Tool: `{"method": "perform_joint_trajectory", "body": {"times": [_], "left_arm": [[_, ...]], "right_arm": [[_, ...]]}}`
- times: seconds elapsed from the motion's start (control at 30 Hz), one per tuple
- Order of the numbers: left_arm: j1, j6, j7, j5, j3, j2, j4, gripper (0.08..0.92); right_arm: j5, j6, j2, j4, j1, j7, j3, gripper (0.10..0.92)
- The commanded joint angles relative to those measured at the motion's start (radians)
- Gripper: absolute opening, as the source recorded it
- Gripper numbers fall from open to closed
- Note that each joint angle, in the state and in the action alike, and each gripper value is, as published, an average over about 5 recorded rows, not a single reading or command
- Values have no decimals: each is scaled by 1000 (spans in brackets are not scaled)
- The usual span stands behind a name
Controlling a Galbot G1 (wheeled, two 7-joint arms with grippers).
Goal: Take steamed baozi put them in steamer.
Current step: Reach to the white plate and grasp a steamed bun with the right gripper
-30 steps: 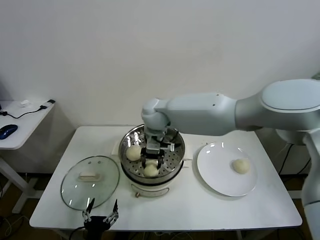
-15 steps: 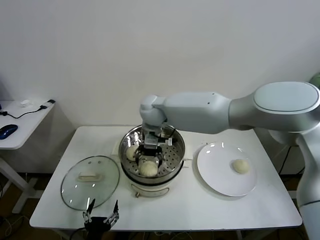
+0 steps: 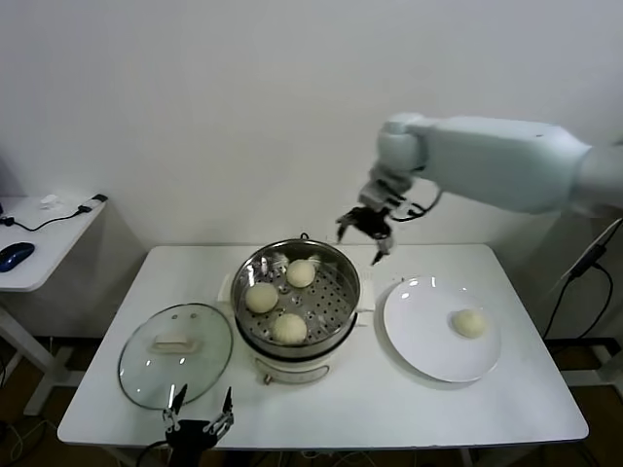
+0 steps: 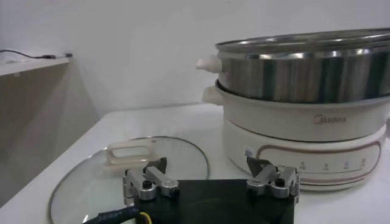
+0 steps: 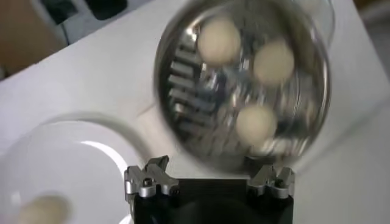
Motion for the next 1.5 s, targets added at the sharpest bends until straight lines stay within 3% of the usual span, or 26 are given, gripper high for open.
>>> {"method": "perform_joint_trajectory", "body": {"times": [0.03,0.23,0.57,1.2,1.33,1.5], "left_arm": [[0,0,0,-6,-7,2,-2,823],[8,1,1,-11,-16,-3,-10,823],[25,2,1,11,-18,-16,-9,823],[30,-3,-2,14,-17,-21,5,823],[28,-2,-2,13,-16,-22,6,823],[30,-1,-2,15,-14,-21,2,823]], "right_arm": [[45,-261,-358,-28,-17,-11,-107,823],[-92,-287,-411,-124,-300,-1,105,823],[-273,-341,-377,-200,-600,62,335,823],[-291,-365,-242,-318,-695,109,436,819],[-293,-373,-241,-309,-690,115,433,776],[-283,-379,-268,-264,-630,108,387,658]]}}
